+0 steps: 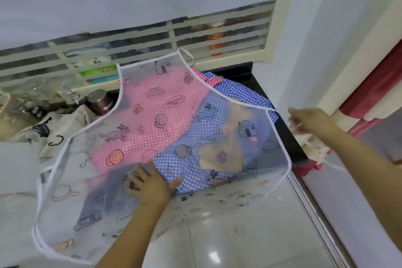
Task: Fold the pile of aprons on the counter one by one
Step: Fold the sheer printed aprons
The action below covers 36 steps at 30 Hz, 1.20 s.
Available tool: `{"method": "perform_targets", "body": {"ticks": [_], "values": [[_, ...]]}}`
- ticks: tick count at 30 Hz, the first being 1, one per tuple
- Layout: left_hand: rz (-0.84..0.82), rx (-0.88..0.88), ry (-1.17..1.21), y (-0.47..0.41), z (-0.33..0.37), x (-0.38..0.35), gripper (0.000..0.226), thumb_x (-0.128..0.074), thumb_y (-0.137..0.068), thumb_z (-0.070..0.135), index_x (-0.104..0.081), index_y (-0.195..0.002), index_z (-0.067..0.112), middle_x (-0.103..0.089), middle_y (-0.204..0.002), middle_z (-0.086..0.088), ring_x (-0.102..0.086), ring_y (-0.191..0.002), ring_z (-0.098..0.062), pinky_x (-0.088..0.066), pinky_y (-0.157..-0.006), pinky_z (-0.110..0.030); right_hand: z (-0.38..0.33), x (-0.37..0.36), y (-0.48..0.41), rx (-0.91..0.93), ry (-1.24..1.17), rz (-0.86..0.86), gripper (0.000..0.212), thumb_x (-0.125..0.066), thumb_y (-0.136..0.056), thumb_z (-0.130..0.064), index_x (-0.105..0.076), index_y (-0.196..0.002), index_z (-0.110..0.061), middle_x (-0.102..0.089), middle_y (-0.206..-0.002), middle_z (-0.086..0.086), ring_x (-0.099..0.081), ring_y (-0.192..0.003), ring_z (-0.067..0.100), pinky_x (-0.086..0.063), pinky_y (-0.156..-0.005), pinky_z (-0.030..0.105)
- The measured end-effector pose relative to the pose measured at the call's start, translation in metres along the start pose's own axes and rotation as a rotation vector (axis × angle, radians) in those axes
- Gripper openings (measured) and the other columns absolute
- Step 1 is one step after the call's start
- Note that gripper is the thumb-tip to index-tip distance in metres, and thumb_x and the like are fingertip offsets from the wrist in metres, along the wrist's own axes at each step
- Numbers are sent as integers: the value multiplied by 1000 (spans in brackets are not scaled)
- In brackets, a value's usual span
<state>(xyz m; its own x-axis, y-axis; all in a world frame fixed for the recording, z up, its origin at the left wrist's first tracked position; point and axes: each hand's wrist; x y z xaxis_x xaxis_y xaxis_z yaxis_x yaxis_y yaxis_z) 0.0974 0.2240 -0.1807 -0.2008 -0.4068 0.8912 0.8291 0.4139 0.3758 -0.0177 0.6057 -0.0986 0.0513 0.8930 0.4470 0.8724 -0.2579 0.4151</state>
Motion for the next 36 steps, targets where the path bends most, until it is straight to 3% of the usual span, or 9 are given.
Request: {"method": "perform_targets", "body": {"ticks": [2,4,6,9,12,24,29,33,36], "values": [[184,-205,150,8,9,-9,85,-72,-83,34,-26,-146,3,-28,-147,-25,-32,-133,-46,-31,-108,-56,33,-8,24,-179,41,-80,36,-59,-94,-17,-57,-64,2,-59,-47,11,-52,-33,15,-45,-37,20],[192,-399,340,23,25,-16,67,-74,-81,25,-42,-138,6,-47,-130,-14,-49,-116,-35,-42,-99,-44,74,-11,44,-315,81,-173,27,-63,-90,-11,-60,-68,4,-61,-50,10,-56,-35,14,-48,-40,21],[117,-478,298,33,37,-24,76,-68,-83,47,-36,-144,16,-42,-139,-7,-39,-130,-33,-30,-109,-55,116,-14,52,-371,86,-192,12,-69,-85,-5,-64,-88,6,-66,-62,12,-63,-50,17,-55,-53,26],[-107,-404,8,32,47,-37,98,-59,-80,65,0,-152,36,14,-160,4,15,-146,-29,6,-111,-62,150,-33,50,-340,44,-213,56,-76,-75,3,-50,-124,-6,-63,-98,22,-62,-87,31,-51,-88,41],[-175,-363,-99,29,46,-42,104,-57,-75,71,10,-149,42,28,-155,7,26,-143,-28,9,-108,-66,163,-59,42,-242,-14,-265,58,-77,-72,2,-54,-124,-10,-60,-120,15,-55,-107,29,-41,-88,36],[-58,-287,-162,25,39,-45,103,-59,-77,67,9,-150,40,22,-158,7,20,-145,-26,6,-106,-70,252,-123,96,-273,198,-231,15,-60,-91,-9,-59,-96,5,-61,-94,21,-55,-83,28,-47,-81,40],[249,-402,507,93,21,-65,88,-64,-79,51,-21,-151,22,-12,-159,6,-2,-147,-11,2,-119,-33,235,-112,139,-326,4,-249,22,-52,-94,-16,-52,-104,4,-64,-88,13,-60,-80,21,-51,-72,35],[101,327,1100,186,-2,-104,78,-68,-83,43,-28,-146,22,-29,-152,-5,-28,-141,-22,-25,-114,-35,198,-98,185,-400,-263,-306,19,-46,-100,-16,-53,-98,2,-60,-88,22,-61,-87,36,-53,-79,46],[-382,863,1306,232,-50,-150,130,-71,-43,80,-34,-145,9,-48,-128,-17,-51,-105,-37,-42,-101,-49,176,-96,221,-429,-398,-357,20,-46,-100,-13,-52,-100,6,-64,-81,25,-66,-71,33,-58,-62,39]]}}
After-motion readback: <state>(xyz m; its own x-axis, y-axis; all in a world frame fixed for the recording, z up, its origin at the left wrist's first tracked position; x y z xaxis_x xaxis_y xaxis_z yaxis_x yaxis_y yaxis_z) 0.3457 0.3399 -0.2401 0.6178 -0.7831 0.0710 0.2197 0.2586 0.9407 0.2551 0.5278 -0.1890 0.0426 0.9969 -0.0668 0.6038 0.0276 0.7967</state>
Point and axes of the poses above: each hand's wrist, its own y-axis away from the middle knuckle, its own x-axis out of the back of the hand, z = x × y
